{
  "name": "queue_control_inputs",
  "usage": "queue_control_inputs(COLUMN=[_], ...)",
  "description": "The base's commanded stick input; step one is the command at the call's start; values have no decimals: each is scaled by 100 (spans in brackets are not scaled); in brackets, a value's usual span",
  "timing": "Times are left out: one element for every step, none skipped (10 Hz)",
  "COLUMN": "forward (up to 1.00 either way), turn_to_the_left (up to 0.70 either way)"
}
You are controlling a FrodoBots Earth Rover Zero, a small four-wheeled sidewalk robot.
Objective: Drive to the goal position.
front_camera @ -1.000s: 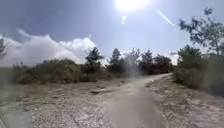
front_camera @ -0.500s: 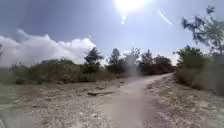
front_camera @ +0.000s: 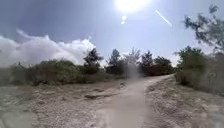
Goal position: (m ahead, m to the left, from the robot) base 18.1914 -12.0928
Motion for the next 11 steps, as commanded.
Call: queue_control_inputs(forward=[45, 45, 45, 45, 45, 45, 45, 45, 45, 45, 45], turn_to_the_left=[2, 2, 2, 2, 2, 2, 2, 2, 2, 2, 2])
